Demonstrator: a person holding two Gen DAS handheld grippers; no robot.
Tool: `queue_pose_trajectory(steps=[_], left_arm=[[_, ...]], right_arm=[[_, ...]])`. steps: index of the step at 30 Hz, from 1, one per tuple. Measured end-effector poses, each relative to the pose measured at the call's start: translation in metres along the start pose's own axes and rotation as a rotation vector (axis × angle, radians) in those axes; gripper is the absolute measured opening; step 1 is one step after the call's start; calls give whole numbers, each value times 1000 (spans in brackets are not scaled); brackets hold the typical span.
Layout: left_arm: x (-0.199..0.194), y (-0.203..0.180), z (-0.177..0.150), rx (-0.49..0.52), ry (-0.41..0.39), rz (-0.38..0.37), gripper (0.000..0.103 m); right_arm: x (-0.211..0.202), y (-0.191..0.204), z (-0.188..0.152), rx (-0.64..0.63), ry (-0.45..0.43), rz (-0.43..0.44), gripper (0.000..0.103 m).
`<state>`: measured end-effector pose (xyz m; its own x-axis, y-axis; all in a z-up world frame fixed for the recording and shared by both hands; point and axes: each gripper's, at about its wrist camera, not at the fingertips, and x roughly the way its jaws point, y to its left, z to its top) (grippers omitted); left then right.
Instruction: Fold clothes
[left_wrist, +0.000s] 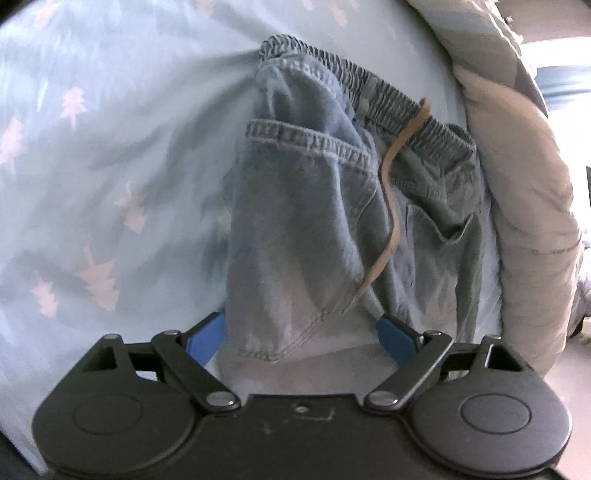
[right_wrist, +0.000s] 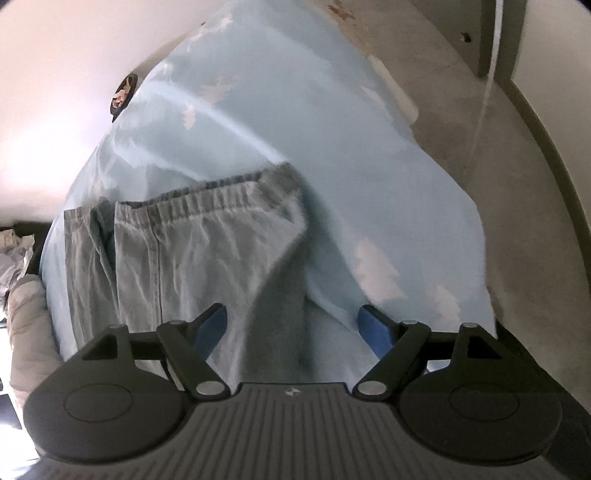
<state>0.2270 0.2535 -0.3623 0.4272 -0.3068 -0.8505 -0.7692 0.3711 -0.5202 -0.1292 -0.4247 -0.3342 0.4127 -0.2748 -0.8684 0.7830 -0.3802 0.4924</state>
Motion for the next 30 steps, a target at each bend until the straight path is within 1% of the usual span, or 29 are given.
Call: queue_pose_trajectory(steps=[5,7,9,12,14,15,16,17,18,20,22,24,26,28,30], left_arm=[[7,-4,5,-24,-38,4,89],[12,-3,6,-59,-50,-7,89],[17,1,8,-86,-61,-3,89],[23,1,12,-68,-58,42,88],[29,-2,16,-43,-43,83,88],[30,-3,18,-30,-35,109,87],[32,-4,19,-19,-31,130,87],[31,-4,20,-17,-39,134,87],[30,-4,22,-16,-46,138,87],[26,-4,24,-24,-61,148,86],[23,-7,27,9,-79,150,86],[31,-8,34,5,-50,180,86],[40,-10,40,-14,-24,167,84],[44,-14,42,0,-28,180,84],[48,-16,42,1,-29,196,74]], right_arm=[[8,14,10,-37,-16,-1,75],[13,21,13,-51,-12,-10,72],[20,30,13,-95,0,-58,69],[22,41,11,-138,0,-140,58],[20,42,11,-129,-14,-154,43],[18,41,11,-126,-20,-165,39],[17,40,10,-123,-27,-176,33],[16,40,10,-124,-34,-183,27],[14,41,8,-130,-43,-183,24],[11,46,5,-158,-59,-187,6],[9,52,2,-182,-72,-191,6],[8,57,0,-168,-81,-187,5],[3,59,2,-173,-86,-181,5],[-3,64,2,-184,-92,-173,5],[-9,70,2,-169,-103,-156,4]])
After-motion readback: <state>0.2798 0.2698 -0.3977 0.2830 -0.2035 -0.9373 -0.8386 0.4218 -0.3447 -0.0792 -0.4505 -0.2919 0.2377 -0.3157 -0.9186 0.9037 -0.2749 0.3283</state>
